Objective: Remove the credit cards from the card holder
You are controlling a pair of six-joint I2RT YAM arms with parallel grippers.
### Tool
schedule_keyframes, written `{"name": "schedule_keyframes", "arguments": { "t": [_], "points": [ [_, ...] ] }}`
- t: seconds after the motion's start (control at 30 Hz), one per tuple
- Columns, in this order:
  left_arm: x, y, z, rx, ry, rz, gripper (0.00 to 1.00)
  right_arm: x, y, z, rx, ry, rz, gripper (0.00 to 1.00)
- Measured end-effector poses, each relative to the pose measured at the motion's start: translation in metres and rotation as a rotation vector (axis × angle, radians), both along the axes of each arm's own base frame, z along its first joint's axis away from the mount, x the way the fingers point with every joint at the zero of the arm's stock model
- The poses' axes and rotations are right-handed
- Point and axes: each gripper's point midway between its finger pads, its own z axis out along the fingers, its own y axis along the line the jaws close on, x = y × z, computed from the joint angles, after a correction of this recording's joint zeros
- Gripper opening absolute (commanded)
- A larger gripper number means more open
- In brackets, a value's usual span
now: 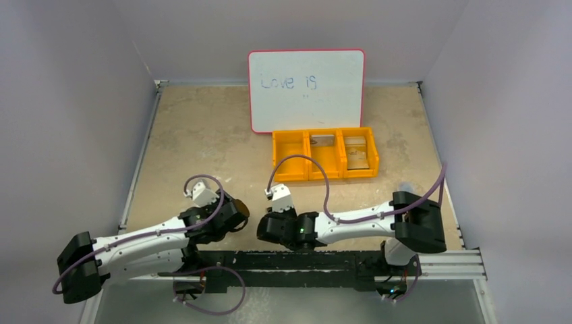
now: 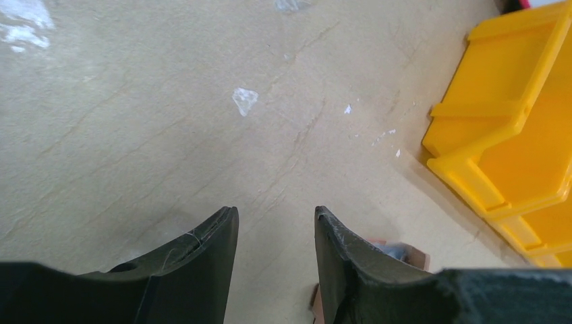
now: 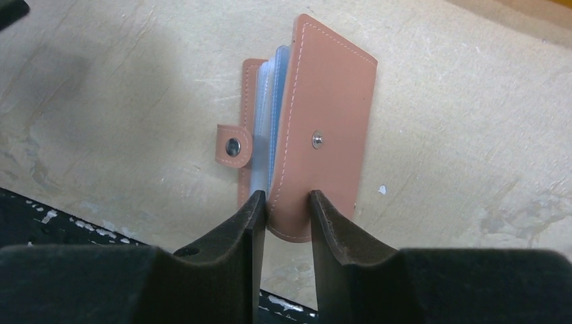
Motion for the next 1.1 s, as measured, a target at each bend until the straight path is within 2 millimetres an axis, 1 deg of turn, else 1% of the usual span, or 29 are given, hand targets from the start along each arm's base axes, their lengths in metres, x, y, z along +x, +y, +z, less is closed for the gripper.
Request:
{"name": "schedule_keyframes", "arguments": {
  "t": [0.13, 0.23, 0.27, 0.33, 0.47, 0.6, 0.67, 0.73, 0.8, 0.9, 0.93, 0.97, 1.1],
  "points": [
    [0.003, -0.02, -0.002, 0.016, 0.008, -0.1, 0.5, 0.004, -0.01, 0.001, 0.053, 0.031, -0.055, 0.0],
    [0.005, -0.037, 0.0, 0.007, 0.007, -0.169, 0.52, 0.012, -0.022, 0.005, 0.136, 0.071, -0.109, 0.0],
    [0.005, -0.041, 0.001, 0.006, 0.008, -0.186, 0.55, 0.016, -0.027, 0.007, 0.168, 0.08, -0.127, 0.0],
    [0.007, -0.051, 0.004, 0.007, 0.008, -0.227, 0.58, 0.021, -0.041, 0.011, 0.229, 0.098, -0.161, 0.0],
    [0.01, -0.073, 0.009, 0.004, 0.01, -0.309, 0.6, 0.028, -0.066, 0.017, 0.361, 0.122, -0.217, 0.04],
    [0.011, -0.097, 0.005, 0.011, 0.027, -0.403, 0.61, 0.029, -0.09, 0.014, 0.466, 0.15, -0.28, 0.15],
    [0.012, -0.109, 0.003, 0.018, 0.042, -0.447, 0.61, 0.028, -0.1, 0.012, 0.509, 0.165, -0.313, 0.29],
    [0.014, -0.123, 0.002, 0.029, 0.056, -0.492, 0.61, 0.027, -0.107, 0.01, 0.549, 0.176, -0.35, 0.32],
    [0.017, -0.137, 0.002, 0.043, 0.069, -0.534, 0.61, 0.025, -0.114, 0.01, 0.587, 0.192, -0.392, 0.44],
    [0.022, -0.155, 0.001, 0.06, 0.083, -0.583, 0.61, 0.02, -0.123, 0.008, 0.624, 0.216, -0.445, 0.48],
    [0.024, -0.16, 0.001, 0.064, 0.085, -0.593, 0.61, 0.019, -0.126, 0.006, 0.634, 0.224, -0.464, 0.47],
    [0.025, -0.164, 0.0, 0.071, 0.09, -0.603, 0.61, 0.017, -0.129, 0.004, 0.638, 0.234, -0.486, 0.46],
    [0.029, -0.172, -0.005, 0.105, 0.106, -0.623, 0.61, 0.013, -0.146, -0.006, 0.621, 0.26, -0.586, 0.48]
  ]
}}
